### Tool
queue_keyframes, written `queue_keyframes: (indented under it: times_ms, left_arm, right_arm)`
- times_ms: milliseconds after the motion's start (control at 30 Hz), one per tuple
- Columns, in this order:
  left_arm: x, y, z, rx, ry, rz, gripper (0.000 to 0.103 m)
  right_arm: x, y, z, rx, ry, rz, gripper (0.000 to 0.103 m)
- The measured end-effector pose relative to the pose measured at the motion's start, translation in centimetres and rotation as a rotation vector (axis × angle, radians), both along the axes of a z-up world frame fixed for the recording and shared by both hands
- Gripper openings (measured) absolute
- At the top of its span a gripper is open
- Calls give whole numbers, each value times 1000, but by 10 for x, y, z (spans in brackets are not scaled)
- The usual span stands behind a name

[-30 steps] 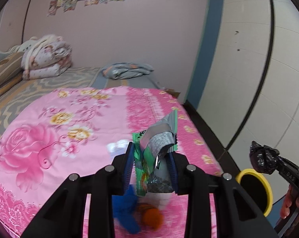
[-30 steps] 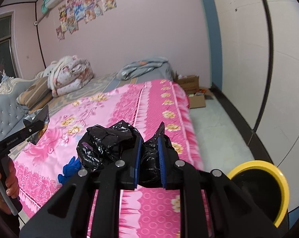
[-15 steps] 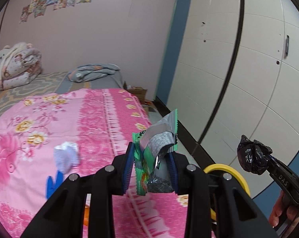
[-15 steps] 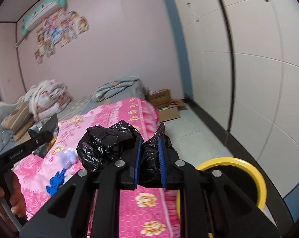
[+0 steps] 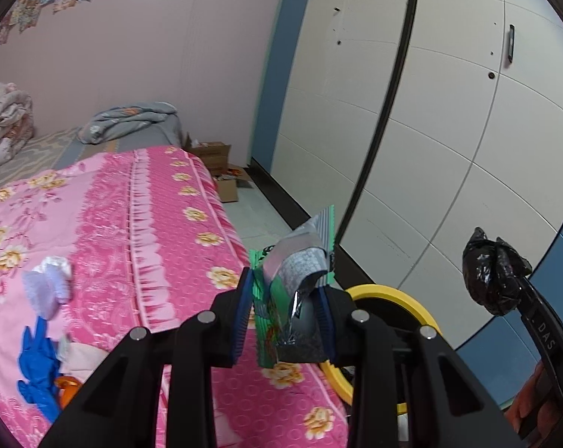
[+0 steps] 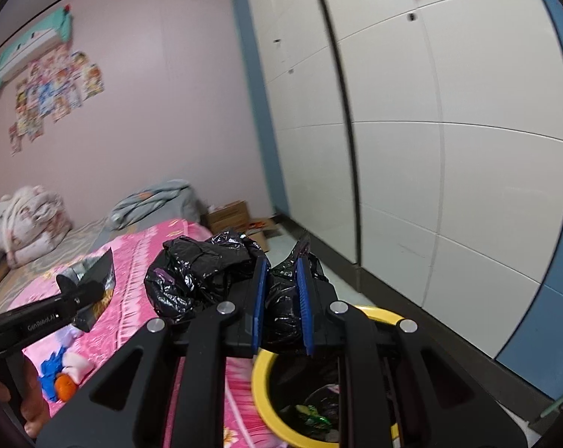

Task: Collect trash
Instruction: 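Carry both items to the yellow bin and open both tools over it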

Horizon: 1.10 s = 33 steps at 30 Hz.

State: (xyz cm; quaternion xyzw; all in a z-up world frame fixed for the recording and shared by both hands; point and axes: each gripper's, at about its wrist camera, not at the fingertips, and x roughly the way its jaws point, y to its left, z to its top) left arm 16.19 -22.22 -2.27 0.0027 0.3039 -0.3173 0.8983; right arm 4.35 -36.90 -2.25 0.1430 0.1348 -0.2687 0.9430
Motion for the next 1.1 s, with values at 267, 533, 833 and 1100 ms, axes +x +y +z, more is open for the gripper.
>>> queue_keyframes:
  times_ms: [267,533,833,1100]
  left_arm:
    - [2,-37,-15,22,8,-46,30]
    - [5,-79,-41,54,50,-114,30]
    - [14,-118,-71,71,110,-163,30]
    - [22,-147,-98,112,146,-197,30]
  right_arm:
    - [-16,-29,-23,41,-11,-160,15]
    - [-11,-59,-58,122,28,-232,16]
    - [1,-76,-84,149,53,-288,16]
    - [5,-97,-116,201,105,-316,16]
